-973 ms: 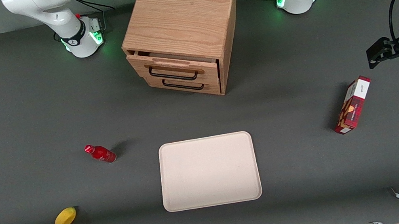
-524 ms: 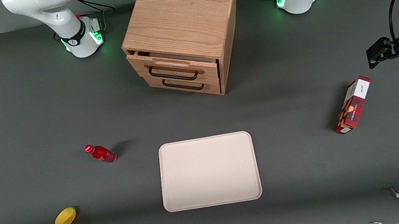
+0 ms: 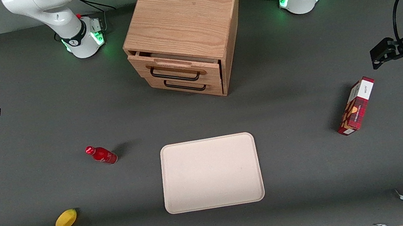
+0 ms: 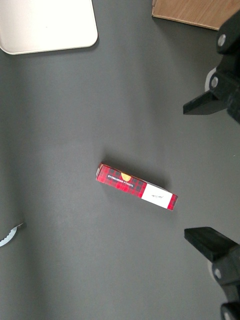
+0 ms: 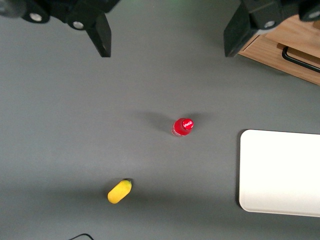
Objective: Place coke bottle on tray
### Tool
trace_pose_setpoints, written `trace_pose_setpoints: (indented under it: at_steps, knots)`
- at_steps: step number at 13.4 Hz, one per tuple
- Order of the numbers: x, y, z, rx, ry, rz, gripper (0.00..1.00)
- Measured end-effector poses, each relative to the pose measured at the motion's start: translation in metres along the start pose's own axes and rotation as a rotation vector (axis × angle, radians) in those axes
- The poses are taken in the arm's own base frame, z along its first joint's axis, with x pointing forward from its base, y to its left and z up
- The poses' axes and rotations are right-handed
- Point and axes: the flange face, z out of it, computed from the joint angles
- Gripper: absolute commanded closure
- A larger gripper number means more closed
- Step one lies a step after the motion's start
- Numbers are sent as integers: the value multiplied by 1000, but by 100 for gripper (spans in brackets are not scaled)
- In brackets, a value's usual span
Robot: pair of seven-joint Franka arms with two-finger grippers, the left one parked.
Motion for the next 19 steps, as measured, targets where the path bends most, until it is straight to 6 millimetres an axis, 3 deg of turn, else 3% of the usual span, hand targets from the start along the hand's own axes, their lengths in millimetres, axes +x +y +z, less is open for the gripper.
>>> trace_pose_setpoints:
  at_steps: [3,7,11,15,19]
  knots:
    - [32,-5,39,3,-7,-9,0]
    - [65,-42,90,6,-22,-45,0]
    - [84,-74,130,10,-8,-75,0]
    - [91,-76,194,15,8,-34,0]
    - [78,-81,258,19,16,-34,0]
